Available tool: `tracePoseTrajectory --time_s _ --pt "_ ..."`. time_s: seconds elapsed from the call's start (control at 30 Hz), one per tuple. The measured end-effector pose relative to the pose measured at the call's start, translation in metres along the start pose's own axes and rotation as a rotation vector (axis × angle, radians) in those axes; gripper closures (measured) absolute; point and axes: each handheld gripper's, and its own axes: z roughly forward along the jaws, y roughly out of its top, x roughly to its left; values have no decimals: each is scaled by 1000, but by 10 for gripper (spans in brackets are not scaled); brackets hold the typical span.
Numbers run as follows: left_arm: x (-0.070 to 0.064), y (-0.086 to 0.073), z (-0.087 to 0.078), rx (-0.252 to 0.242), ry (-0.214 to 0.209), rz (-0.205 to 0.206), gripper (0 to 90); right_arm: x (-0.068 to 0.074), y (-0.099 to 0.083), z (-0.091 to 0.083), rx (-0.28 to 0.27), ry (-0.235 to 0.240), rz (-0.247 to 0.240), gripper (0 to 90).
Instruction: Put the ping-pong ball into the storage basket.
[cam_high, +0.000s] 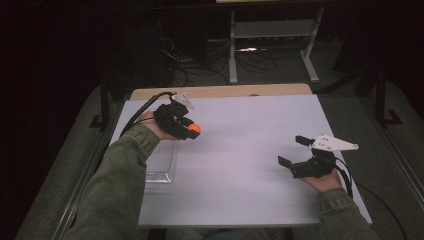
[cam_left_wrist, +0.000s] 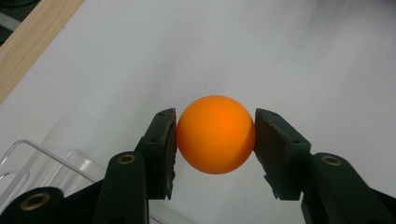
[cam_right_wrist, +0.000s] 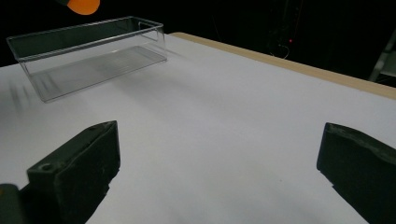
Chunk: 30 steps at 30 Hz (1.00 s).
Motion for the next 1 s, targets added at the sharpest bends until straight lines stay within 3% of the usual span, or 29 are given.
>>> tracePoseTrajectory --time_s 1.0 --pt "7 -27 -28 -2 44 -41 498 1 0 1 10 3 0 0"
